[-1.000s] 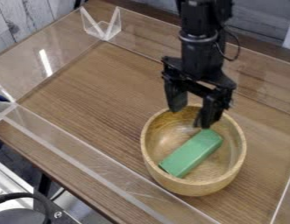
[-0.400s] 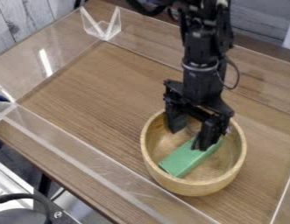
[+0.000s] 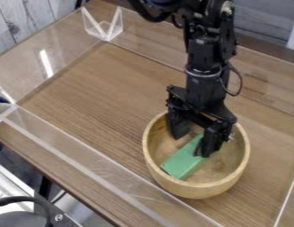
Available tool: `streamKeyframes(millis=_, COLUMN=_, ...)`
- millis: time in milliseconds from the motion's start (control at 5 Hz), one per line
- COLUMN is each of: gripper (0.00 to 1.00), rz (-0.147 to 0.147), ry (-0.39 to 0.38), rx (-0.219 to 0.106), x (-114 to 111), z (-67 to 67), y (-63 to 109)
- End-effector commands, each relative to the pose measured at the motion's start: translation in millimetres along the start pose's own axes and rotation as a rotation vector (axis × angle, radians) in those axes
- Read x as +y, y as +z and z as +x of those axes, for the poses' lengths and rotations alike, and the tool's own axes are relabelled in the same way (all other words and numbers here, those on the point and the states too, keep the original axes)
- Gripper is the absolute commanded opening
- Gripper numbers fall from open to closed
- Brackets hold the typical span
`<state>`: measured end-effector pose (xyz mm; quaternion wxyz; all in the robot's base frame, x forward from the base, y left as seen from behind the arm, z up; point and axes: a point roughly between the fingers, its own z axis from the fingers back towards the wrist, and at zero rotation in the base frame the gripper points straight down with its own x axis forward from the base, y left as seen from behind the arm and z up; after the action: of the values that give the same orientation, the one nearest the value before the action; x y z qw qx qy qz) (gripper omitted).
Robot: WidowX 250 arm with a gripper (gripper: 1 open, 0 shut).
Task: Remove the green block from inside the brown bowl and put it on the table
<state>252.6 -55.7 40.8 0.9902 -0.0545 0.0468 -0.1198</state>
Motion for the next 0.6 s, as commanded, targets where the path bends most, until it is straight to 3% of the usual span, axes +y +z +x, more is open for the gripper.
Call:
streamKeyframes(millis=0, gripper=1.00, rz=0.004, ry=-0.013, rx=-0.020, x=0.0, z=3.6, y=6.8)
streamKeyframes(millis=400, gripper=1.00, rz=0.000, ry=-0.026, rx=-0.007, x=0.9, z=0.8, y=6.8)
